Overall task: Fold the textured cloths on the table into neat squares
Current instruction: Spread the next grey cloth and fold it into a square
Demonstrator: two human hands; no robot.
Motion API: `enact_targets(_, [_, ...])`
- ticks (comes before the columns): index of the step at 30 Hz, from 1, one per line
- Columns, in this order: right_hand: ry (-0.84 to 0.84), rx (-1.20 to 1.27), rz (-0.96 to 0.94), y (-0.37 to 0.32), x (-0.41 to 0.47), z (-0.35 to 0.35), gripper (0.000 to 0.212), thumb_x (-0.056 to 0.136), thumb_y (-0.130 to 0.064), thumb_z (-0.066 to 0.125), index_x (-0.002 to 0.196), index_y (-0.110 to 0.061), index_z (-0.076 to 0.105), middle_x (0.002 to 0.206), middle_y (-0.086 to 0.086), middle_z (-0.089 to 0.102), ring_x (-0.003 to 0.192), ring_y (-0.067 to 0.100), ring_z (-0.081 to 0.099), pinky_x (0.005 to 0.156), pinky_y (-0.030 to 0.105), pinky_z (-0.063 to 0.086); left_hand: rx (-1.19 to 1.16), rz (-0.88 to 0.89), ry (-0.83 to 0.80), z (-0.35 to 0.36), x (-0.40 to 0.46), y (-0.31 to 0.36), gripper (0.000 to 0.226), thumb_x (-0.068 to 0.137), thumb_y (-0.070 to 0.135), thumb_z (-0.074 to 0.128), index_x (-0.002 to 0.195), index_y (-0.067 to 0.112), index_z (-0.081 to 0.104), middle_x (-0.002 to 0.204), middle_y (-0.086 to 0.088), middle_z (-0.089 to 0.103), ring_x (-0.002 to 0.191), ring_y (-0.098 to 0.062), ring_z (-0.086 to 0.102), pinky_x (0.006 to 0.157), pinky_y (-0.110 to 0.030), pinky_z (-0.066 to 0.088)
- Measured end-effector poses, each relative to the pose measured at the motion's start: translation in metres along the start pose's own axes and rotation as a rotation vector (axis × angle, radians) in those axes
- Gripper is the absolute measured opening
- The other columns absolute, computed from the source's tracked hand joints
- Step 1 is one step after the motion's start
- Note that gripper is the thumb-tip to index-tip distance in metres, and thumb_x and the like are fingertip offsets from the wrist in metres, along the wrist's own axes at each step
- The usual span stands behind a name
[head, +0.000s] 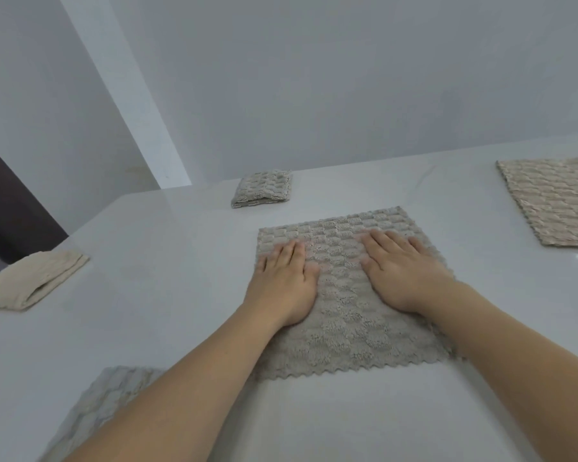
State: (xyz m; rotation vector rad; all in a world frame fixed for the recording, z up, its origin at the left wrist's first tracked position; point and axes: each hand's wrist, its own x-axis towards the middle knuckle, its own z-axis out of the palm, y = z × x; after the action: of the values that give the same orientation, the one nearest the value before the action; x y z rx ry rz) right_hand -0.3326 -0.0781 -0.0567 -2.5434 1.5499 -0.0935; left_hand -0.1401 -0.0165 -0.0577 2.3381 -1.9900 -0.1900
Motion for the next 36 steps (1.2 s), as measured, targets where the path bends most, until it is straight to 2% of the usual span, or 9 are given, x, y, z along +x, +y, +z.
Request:
enact_targets(8, [-0.049,-0.082,0.247,0.039,-0.026,-0.016,0.060,0.100,-0.043,0.005,0.155,-0.019,-0.004,0.163,-0.001,-0.008,0.149,0.020,-0.008,0.119,0.048,-0.008,0.157,-0.166,-0.016,-0.019,-0.018,-0.027,0.063,0.103,0.043,0.007,0.157,0.013,0.001,0.166,-0.002,-0.003,0.152,-0.020,-0.008,0.121,-0.045,-0.012])
enact_targets(12, [0.111,-0.016,0.126,0.004,-0.042,-0.025,0.059,0.102,-0.039,0.010,0.155,-0.016,0.000,0.162,0.001,-0.009,0.149,0.019,-0.008,0.120,0.044,-0.007,-0.027,-0.062,0.113,-0.017,-0.039,0.014,0.062,0.104,0.043,0.012,0.157,0.012,0.005,0.166,-0.005,0.000,0.152,-0.021,-0.006,0.123,-0.044,-0.006])
enact_targets(16, [0.067,0.017,-0.007,-0.027,-0.065,0.002,0.059,0.102,-0.041,0.009,0.156,-0.018,0.003,0.163,-0.002,-0.004,0.149,0.017,-0.004,0.120,0.042,-0.003,-0.016,0.042,0.030,0.009,-0.069,0.038,0.062,0.104,0.043,0.012,0.158,0.014,0.002,0.166,-0.001,-0.002,0.152,-0.017,-0.006,0.123,-0.041,-0.004])
enact_targets(24, [0.060,-0.017,0.032,0.000,-0.077,0.005,0.058,0.101,-0.044,0.007,0.155,-0.024,0.002,0.163,-0.006,-0.003,0.149,0.013,-0.004,0.120,0.041,-0.001,0.041,0.001,-0.021,0.003,-0.079,0.015,0.062,0.104,0.046,0.010,0.158,0.018,-0.002,0.166,0.003,-0.006,0.151,-0.014,-0.010,0.122,-0.039,-0.007])
enact_targets(30, [0.002,-0.042,0.192,0.026,-0.093,-0.004,0.060,0.100,-0.045,0.006,0.155,-0.021,0.001,0.163,-0.002,-0.004,0.149,0.022,-0.001,0.119,0.048,-0.001,0.365,-0.046,-0.003,-0.016,-0.089,-0.001,0.062,0.103,0.043,0.010,0.157,0.011,0.008,0.165,-0.006,0.006,0.152,-0.024,-0.001,0.120,-0.048,-0.012])
enact_targets(31, [0.034,-0.087,0.202,0.026,-0.095,-0.009,0.059,0.101,-0.045,0.009,0.154,-0.020,0.006,0.162,0.002,0.001,0.148,0.025,0.004,0.118,0.048,0.000,0.429,-0.014,0.032,-0.022,-0.093,0.000,0.061,0.103,0.041,0.015,0.156,0.010,0.015,0.164,-0.008,0.011,0.151,-0.027,0.005,0.120,-0.050,-0.007])
enact_targets(33, [0.188,-0.204,0.132,0.019,-0.103,-0.017,0.052,0.097,-0.037,0.026,0.146,-0.019,0.027,0.151,0.008,0.026,0.139,0.027,0.027,0.117,0.044,0.014,0.395,0.148,0.141,-0.031,-0.103,0.004,0.051,0.097,0.037,0.033,0.142,0.013,0.037,0.151,-0.008,0.034,0.139,-0.029,0.032,0.115,-0.044,0.020])
enact_targets(34, [0.249,-0.206,0.052,0.013,-0.106,-0.021,0.047,0.091,-0.035,0.036,0.136,-0.021,0.037,0.139,0.004,0.036,0.129,0.025,0.037,0.112,0.039,0.024,0.304,0.247,0.165,-0.034,-0.110,0.008,0.042,0.091,0.037,0.042,0.127,0.016,0.044,0.135,-0.005,0.045,0.124,-0.027,0.044,0.101,-0.039,0.033])
enact_targets(36, [0.211,-0.095,-0.125,-0.001,-0.112,-0.026,0.039,0.082,-0.037,0.048,0.119,-0.026,0.045,0.119,-0.002,0.042,0.117,0.022,0.043,0.102,0.033,0.032,0.144,0.375,0.081,-0.036,-0.125,0.015,0.032,0.082,0.039,0.050,0.107,0.021,0.045,0.111,0.001,0.049,0.103,-0.022,0.049,0.082,-0.034,0.039])
